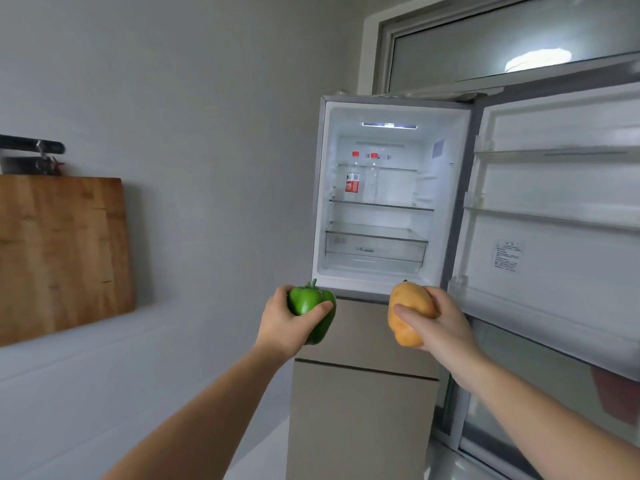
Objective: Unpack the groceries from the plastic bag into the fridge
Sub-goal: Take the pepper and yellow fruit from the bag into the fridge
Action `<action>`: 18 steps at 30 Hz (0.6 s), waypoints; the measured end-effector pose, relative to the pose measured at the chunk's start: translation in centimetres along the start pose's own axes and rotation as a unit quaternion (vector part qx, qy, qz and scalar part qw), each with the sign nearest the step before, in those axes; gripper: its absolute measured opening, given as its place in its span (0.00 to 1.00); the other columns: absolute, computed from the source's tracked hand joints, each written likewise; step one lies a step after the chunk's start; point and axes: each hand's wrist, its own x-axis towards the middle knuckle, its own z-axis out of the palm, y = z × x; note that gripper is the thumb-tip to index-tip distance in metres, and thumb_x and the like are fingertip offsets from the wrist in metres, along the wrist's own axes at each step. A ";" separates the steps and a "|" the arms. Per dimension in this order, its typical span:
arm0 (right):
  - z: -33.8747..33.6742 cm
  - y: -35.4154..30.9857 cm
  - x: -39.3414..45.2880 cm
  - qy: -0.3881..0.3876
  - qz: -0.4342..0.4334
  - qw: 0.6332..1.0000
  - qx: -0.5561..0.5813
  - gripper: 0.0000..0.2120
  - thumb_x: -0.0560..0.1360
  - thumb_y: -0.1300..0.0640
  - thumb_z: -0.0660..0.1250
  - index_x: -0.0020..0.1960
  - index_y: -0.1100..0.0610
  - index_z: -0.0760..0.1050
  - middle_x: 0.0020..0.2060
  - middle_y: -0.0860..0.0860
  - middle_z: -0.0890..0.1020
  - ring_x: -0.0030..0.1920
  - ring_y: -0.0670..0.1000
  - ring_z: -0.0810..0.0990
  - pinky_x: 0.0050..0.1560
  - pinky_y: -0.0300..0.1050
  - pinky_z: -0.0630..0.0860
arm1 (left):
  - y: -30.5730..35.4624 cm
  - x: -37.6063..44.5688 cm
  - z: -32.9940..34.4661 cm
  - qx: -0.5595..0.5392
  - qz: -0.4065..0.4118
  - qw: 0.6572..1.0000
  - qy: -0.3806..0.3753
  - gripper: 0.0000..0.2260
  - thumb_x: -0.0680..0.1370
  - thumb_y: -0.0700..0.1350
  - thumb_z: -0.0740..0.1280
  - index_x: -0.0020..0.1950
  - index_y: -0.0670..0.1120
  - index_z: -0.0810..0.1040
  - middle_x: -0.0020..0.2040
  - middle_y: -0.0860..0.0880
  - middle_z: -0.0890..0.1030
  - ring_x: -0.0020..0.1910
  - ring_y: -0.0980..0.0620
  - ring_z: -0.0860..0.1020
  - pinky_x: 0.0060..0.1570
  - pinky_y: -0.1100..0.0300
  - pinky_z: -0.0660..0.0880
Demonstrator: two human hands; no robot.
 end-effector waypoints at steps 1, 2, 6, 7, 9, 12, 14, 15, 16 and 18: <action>0.9 0.2 1.4 -0.001 -0.002 1.000 0.003 0.24 0.69 0.51 0.74 0.62 0.46 0.71 0.54 0.45 0.78 0.53 0.49 0.79 0.57 0.58 0.78 | -0.8 1.6 0.0 -0.002 -0.002 1.000 -0.002 0.21 0.70 0.54 0.76 0.56 0.52 0.71 0.50 0.53 0.76 0.46 0.58 0.76 0.34 0.65 0.75; 1.7 0.6 2.7 0.000 -0.003 1.000 0.007 0.24 0.69 0.51 0.74 0.63 0.45 0.71 0.54 0.45 0.78 0.54 0.49 0.79 0.57 0.57 0.78 | -1.5 3.3 0.1 -0.004 -0.006 1.000 -0.003 0.21 0.70 0.55 0.76 0.56 0.52 0.71 0.50 0.53 0.76 0.46 0.57 0.77 0.36 0.63 0.76; 3.7 2.6 7.8 0.008 0.011 1.000 0.012 0.24 0.69 0.50 0.74 0.63 0.46 0.70 0.53 0.45 0.77 0.54 0.49 0.79 0.57 0.58 0.77 | -3.9 9.2 1.9 -0.004 -0.022 1.000 -0.012 0.22 0.70 0.57 0.74 0.58 0.51 0.72 0.52 0.52 0.77 0.49 0.53 0.78 0.40 0.61 0.77; 3.9 3.3 9.2 0.015 0.015 1.000 0.013 0.24 0.69 0.50 0.74 0.63 0.47 0.70 0.54 0.45 0.77 0.54 0.49 0.79 0.58 0.58 0.77 | -4.3 10.5 2.7 -0.001 -0.022 1.000 -0.018 0.22 0.70 0.57 0.74 0.58 0.51 0.72 0.52 0.52 0.77 0.49 0.53 0.78 0.38 0.63 0.76; 4.1 4.6 12.2 0.028 0.024 0.999 0.008 0.25 0.69 0.49 0.74 0.63 0.48 0.70 0.53 0.46 0.77 0.53 0.49 0.78 0.58 0.58 0.77 | -5.1 13.1 4.4 0.005 -0.021 0.999 -0.028 0.22 0.70 0.57 0.74 0.58 0.52 0.71 0.50 0.54 0.77 0.49 0.53 0.78 0.38 0.64 0.76; 3.8 6.8 17.0 0.032 0.025 0.999 -0.002 0.26 0.67 0.45 0.74 0.62 0.47 0.71 0.53 0.45 0.78 0.53 0.49 0.79 0.56 0.58 0.78 | -6.2 16.8 7.3 0.017 -0.019 0.999 -0.040 0.22 0.70 0.56 0.75 0.58 0.53 0.70 0.49 0.57 0.76 0.46 0.57 0.76 0.37 0.66 0.75; 3.3 8.2 20.3 0.032 0.027 0.999 0.003 0.24 0.67 0.45 0.74 0.61 0.46 0.71 0.52 0.44 0.77 0.52 0.49 0.79 0.56 0.57 0.78 | -6.8 19.3 9.4 0.026 -0.017 0.999 -0.045 0.23 0.70 0.56 0.75 0.60 0.53 0.71 0.49 0.57 0.75 0.46 0.57 0.76 0.36 0.66 0.74; 3.0 8.8 22.0 0.029 0.029 0.999 0.008 0.24 0.68 0.45 0.74 0.60 0.46 0.71 0.51 0.43 0.77 0.52 0.49 0.79 0.57 0.57 0.78 | -7.0 20.6 10.5 0.030 -0.016 0.998 -0.045 0.24 0.70 0.55 0.75 0.61 0.52 0.71 0.50 0.57 0.75 0.47 0.56 0.76 0.36 0.66 0.74; 2.8 9.4 23.8 0.023 0.032 0.999 0.014 0.23 0.68 0.46 0.73 0.60 0.46 0.71 0.51 0.43 0.77 0.52 0.49 0.79 0.57 0.57 0.78 | -7.0 21.9 11.5 0.035 -0.016 0.998 -0.045 0.26 0.70 0.55 0.75 0.63 0.52 0.70 0.51 0.56 0.75 0.49 0.54 0.76 0.37 0.66 0.75; 2.4 10.6 27.4 0.013 0.041 0.999 0.029 0.20 0.69 0.46 0.73 0.58 0.47 0.73 0.51 0.44 0.78 0.51 0.49 0.79 0.58 0.57 0.77 | -6.7 25.0 13.4 0.046 -0.013 0.998 -0.045 0.28 0.70 0.53 0.75 0.67 0.52 0.69 0.55 0.53 0.74 0.52 0.50 0.76 0.40 0.63 0.77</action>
